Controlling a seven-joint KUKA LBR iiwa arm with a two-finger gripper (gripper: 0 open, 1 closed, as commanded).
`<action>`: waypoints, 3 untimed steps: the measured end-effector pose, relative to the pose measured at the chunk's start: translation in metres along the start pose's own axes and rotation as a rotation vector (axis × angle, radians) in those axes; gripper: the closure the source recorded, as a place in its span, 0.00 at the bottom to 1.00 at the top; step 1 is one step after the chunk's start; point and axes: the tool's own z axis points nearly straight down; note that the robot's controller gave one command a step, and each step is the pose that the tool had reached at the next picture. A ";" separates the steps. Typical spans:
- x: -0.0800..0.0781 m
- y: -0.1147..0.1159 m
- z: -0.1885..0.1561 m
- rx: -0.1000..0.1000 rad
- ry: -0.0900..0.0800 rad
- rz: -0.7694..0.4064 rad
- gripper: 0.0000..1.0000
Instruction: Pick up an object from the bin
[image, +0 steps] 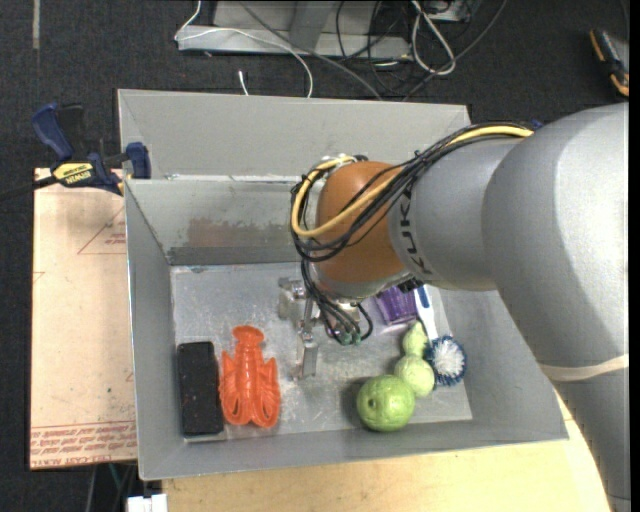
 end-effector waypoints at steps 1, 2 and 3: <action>0.088 0.015 -0.007 -0.001 -0.019 -0.083 0.00; -0.023 0.030 -0.010 -0.003 -0.017 0.028 0.00; 0.061 0.052 -0.070 -0.001 -0.008 -0.059 0.00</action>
Offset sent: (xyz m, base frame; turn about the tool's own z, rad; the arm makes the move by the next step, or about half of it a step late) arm 0.0521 0.0365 0.0098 0.0611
